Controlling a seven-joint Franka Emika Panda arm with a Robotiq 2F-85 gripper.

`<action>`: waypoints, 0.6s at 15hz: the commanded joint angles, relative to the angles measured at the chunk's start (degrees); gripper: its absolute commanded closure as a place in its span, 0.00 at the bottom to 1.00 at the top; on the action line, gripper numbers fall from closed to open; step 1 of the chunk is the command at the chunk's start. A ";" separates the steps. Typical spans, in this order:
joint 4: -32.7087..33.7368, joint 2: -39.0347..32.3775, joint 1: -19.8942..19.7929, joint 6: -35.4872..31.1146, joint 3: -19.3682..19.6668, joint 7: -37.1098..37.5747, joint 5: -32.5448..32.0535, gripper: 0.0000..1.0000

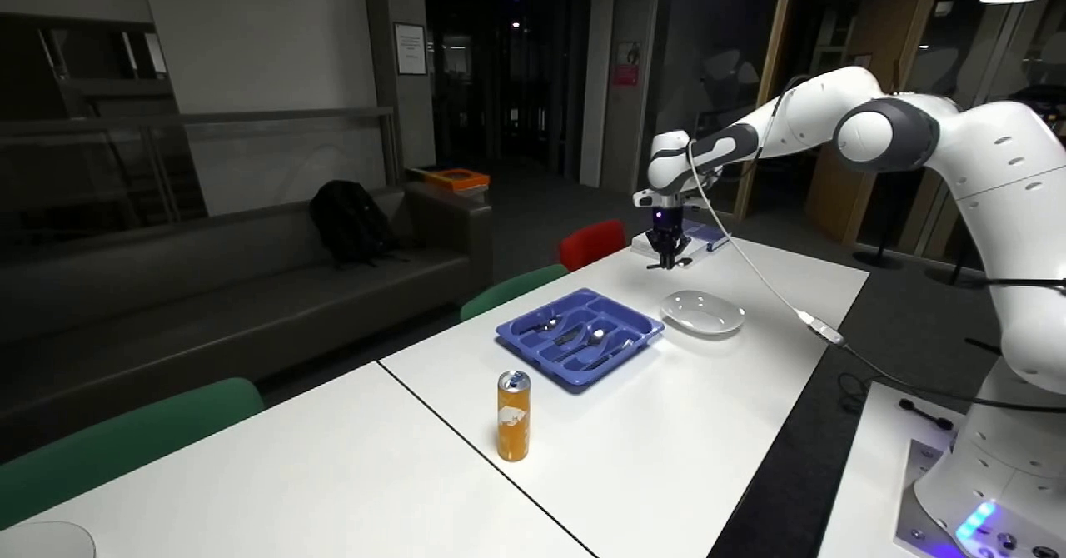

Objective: Move the white plate to the right, remove one silver spoon from the blue tray and place it behind the white plate

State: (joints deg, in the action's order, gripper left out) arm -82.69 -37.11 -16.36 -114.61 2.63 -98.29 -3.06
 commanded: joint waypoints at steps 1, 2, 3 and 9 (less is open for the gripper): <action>0.27 -0.06 -0.09 0.19 -0.07 -0.01 -0.05 0.87; 0.29 -0.06 -0.09 0.20 -0.07 -0.01 -0.05 0.87; 0.29 -0.06 -0.09 0.20 -0.07 -0.01 -0.05 0.87; 2.09 -1.80 -0.56 -0.03 -0.55 -3.12 -0.52 0.97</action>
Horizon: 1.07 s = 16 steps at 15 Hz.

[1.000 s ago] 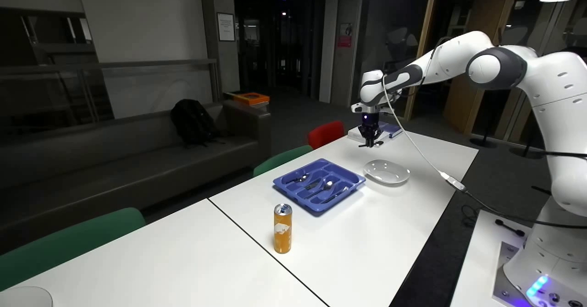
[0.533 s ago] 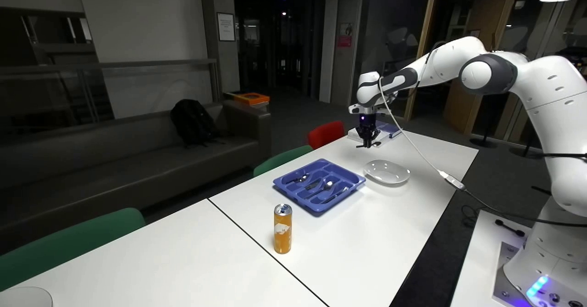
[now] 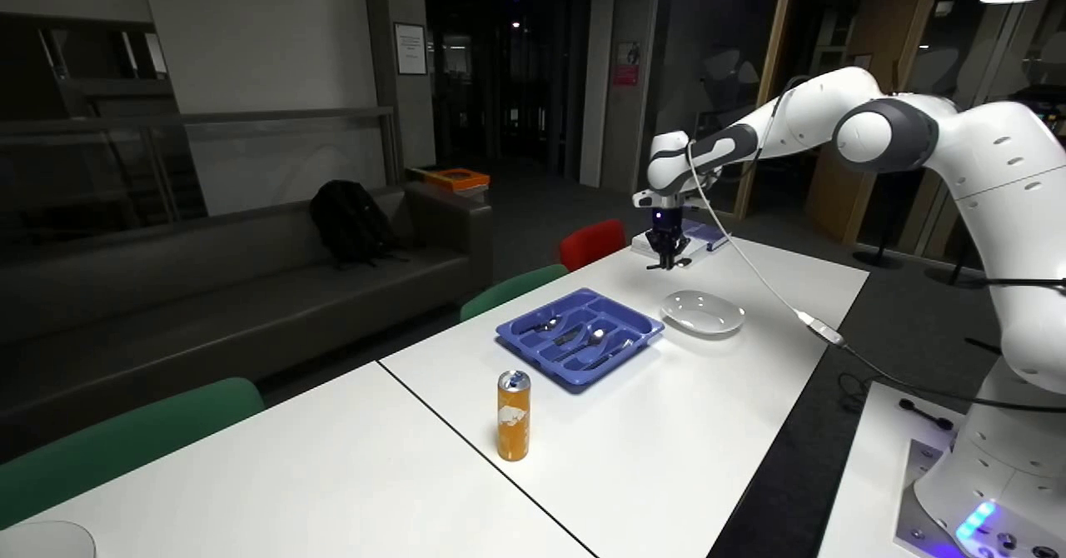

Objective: Move the white plate to the right, remove one silver spoon from the blue tray and place it behind the white plate

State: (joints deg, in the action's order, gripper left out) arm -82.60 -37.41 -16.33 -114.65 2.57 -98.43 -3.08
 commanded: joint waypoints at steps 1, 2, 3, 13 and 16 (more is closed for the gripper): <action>2.44 -2.05 -0.87 0.21 -0.70 -4.79 -0.68 0.97; 2.71 -2.59 -1.16 -0.29 -0.83 -7.46 -1.10 0.97; 2.78 -3.01 -1.32 -1.20 -0.85 -9.98 -1.57 0.97; 5.57 -5.54 -4.01 -14.38 -1.62 -18.56 2.55 0.97; 6.57 -5.99 -4.91 -16.62 -1.81 -18.75 3.74 0.97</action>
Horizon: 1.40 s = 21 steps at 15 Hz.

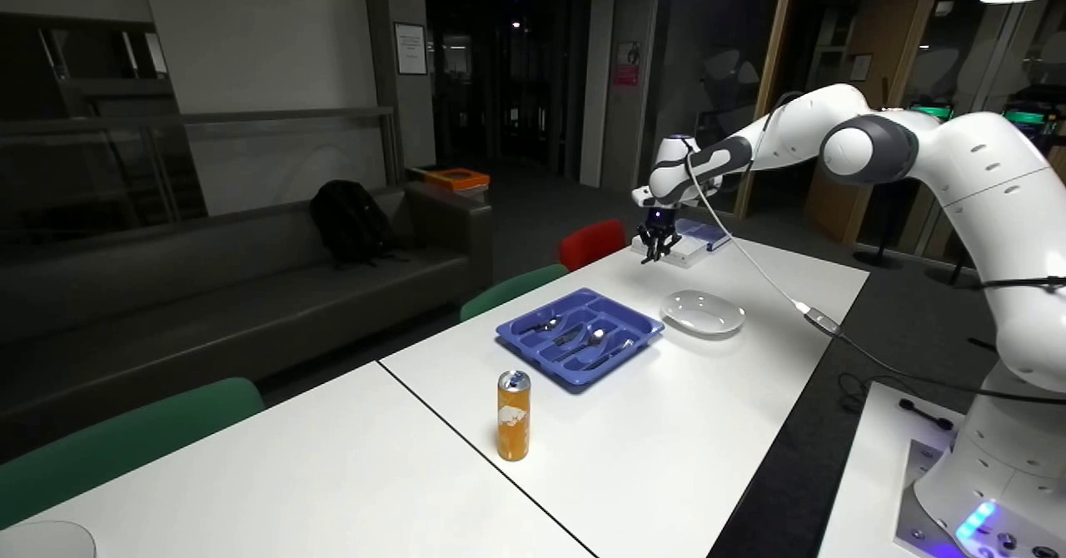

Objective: Move the white plate to the right, remove one silver spoon from the blue tray and place it behind the white plate

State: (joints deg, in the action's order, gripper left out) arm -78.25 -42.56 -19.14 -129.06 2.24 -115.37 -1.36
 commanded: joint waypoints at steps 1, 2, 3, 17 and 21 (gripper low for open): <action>2.53 -1.16 -2.31 -2.30 -1.47 -1.76 2.12 0.97; 2.90 -1.61 -2.35 -2.33 -1.34 -1.58 2.05 0.97; 3.21 -2.08 -2.30 -2.21 -1.14 -1.36 1.76 0.97; 12.80 -13.17 -1.44 0.12 -0.18 7.41 0.49 0.97; 14.59 -14.81 -1.81 0.53 -0.21 8.88 0.51 0.97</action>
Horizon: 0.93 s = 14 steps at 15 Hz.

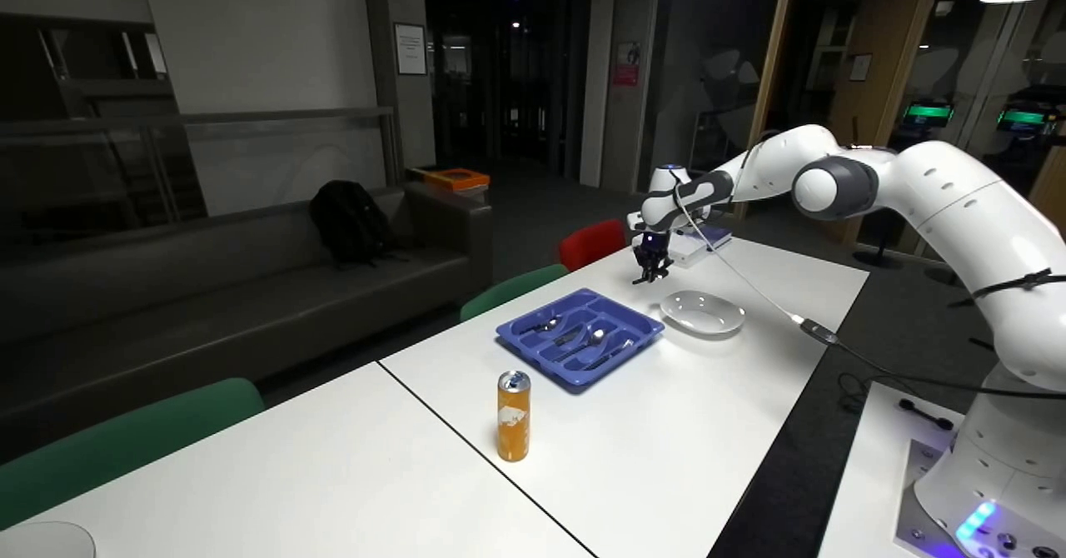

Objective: Move the white plate to the right, remove one silver spoon from the blue tray and place it behind the white plate

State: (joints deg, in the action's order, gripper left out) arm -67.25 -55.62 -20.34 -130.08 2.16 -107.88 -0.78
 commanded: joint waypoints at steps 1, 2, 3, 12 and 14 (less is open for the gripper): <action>3.81 -1.96 -0.69 1.53 -0.09 1.59 -0.15 0.97; 4.08 -2.27 -0.79 1.55 -0.02 1.60 -0.29 0.97; 3.92 -2.30 -0.84 1.44 0.11 1.52 -0.49 0.97; 1.68 -2.24 -1.14 0.50 -0.01 1.16 -0.58 0.87; 1.67 -2.52 -1.12 0.50 -0.05 1.16 -0.59 0.87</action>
State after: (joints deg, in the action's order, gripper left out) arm -66.02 -57.92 -21.06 -129.82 2.61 -106.90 -0.85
